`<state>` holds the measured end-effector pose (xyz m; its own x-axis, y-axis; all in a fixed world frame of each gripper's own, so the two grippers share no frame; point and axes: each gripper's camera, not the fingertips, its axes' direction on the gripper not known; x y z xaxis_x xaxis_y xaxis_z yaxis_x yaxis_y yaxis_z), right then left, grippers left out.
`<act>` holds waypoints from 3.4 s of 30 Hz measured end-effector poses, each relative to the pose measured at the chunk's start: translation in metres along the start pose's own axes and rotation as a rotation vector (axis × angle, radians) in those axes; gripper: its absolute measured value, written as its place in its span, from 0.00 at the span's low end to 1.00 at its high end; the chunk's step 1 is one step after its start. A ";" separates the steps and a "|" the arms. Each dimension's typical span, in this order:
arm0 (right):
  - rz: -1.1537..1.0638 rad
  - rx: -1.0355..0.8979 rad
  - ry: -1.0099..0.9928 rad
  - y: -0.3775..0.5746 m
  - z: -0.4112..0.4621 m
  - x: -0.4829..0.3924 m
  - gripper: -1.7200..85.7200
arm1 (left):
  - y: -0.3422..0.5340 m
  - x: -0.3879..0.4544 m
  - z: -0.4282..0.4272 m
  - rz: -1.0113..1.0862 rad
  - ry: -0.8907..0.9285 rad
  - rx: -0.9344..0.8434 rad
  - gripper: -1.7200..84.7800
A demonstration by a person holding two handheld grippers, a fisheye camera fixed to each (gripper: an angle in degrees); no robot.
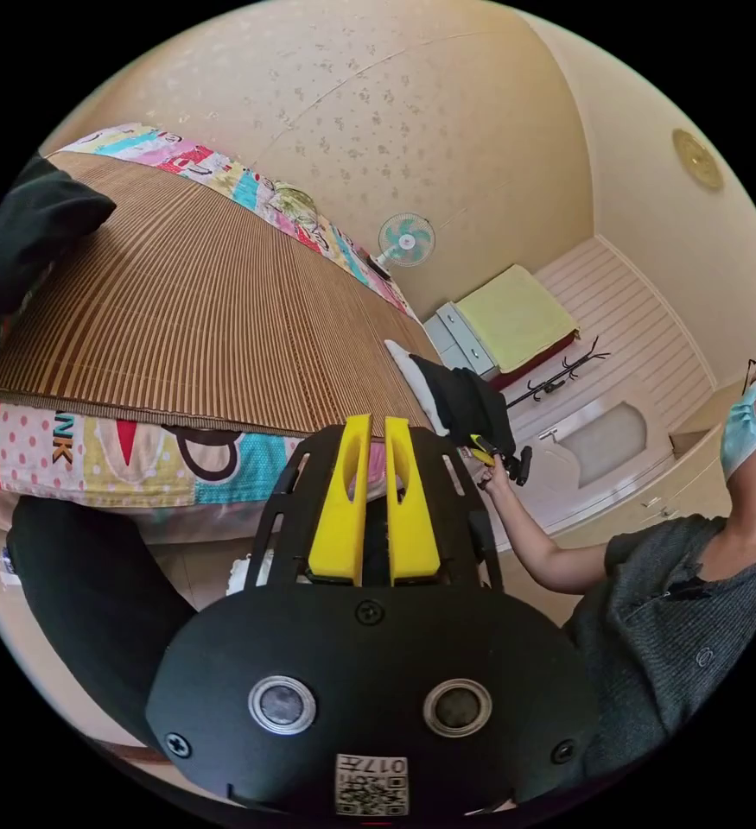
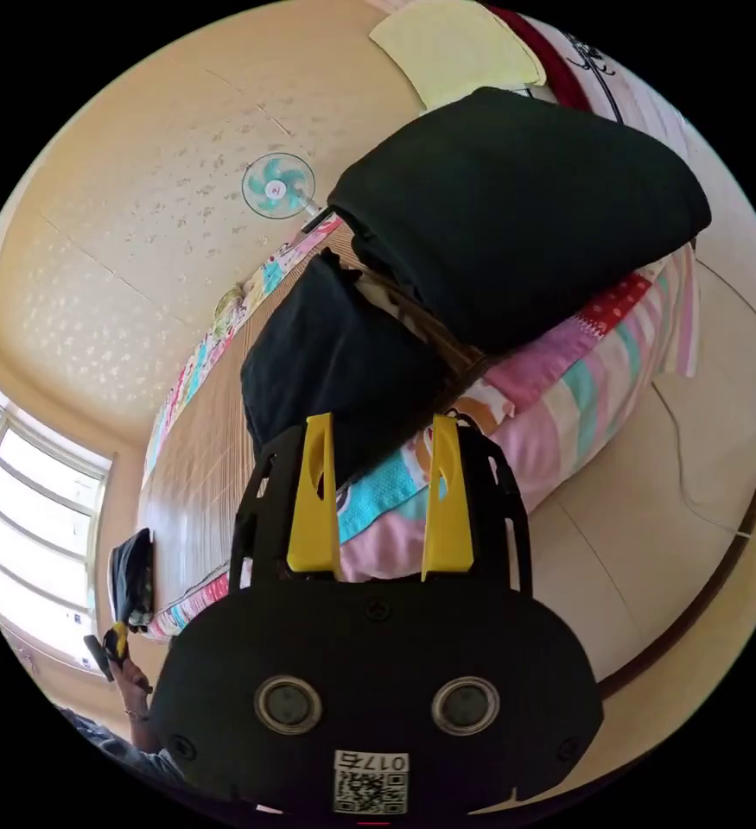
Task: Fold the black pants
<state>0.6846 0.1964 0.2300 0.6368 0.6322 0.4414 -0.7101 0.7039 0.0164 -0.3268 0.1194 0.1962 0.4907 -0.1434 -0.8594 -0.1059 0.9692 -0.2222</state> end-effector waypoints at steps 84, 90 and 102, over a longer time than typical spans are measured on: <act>-0.688 -0.307 -0.815 0.150 -0.052 -0.440 0.05 | -0.014 0.206 0.012 0.375 0.042 0.488 0.16; -0.690 -0.515 -0.996 0.150 -0.052 -0.460 0.06 | -0.036 0.237 0.078 0.447 0.051 0.114 0.22; -0.419 -0.879 -1.521 0.107 -0.025 -0.442 0.06 | -0.051 0.227 0.043 0.604 0.387 0.202 0.12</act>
<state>0.3347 0.0000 0.0143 -0.4489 -0.0762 0.8903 0.0800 0.9889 0.1250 -0.1727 0.0458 0.0321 0.0543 0.4018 -0.9141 -0.0810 0.9142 0.3970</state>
